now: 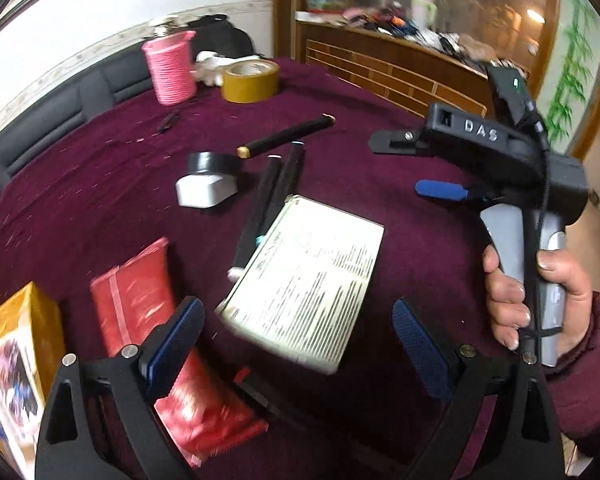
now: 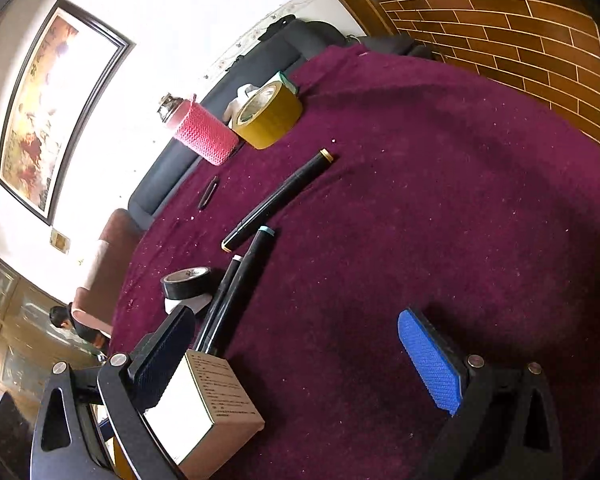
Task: Organize objects
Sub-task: 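Grasp the printed leaflet with the left tool while the right tool grasps a black marker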
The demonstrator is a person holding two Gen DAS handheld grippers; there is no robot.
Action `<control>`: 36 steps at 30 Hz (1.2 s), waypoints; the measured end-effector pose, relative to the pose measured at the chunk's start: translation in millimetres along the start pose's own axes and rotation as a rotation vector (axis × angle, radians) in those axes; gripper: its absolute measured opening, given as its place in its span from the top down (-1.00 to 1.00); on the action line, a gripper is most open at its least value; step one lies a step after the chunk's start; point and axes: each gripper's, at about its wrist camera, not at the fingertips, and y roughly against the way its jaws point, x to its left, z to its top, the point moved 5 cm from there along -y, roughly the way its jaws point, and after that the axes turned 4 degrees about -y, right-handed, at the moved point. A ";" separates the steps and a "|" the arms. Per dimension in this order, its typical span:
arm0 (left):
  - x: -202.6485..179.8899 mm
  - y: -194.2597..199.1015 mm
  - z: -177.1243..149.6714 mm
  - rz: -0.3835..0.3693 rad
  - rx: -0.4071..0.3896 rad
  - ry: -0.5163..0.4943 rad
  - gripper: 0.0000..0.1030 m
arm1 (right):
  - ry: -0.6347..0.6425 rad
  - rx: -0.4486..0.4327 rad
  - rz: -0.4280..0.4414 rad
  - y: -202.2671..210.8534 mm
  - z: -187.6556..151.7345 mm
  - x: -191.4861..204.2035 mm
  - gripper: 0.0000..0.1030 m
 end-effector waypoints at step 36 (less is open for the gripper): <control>83.8 185.8 -107.3 0.163 -0.297 0.389 -0.37 | 0.196 -0.006 -0.159 -17.5 -11.6 13.9 -1.00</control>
